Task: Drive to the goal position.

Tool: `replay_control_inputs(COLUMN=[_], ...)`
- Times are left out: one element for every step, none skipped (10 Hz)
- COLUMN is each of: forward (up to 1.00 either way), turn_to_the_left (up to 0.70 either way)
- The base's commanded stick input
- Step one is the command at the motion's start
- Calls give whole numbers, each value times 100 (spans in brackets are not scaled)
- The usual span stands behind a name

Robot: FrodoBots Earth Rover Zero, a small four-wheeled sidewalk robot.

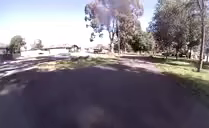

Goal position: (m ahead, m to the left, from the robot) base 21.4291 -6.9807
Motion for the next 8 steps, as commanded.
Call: replay_control_inputs(forward=[70,70,70,70,70,70,70,70], turn_to_the_left=[-34,-34,-34,-29,-29,-29,0,0])
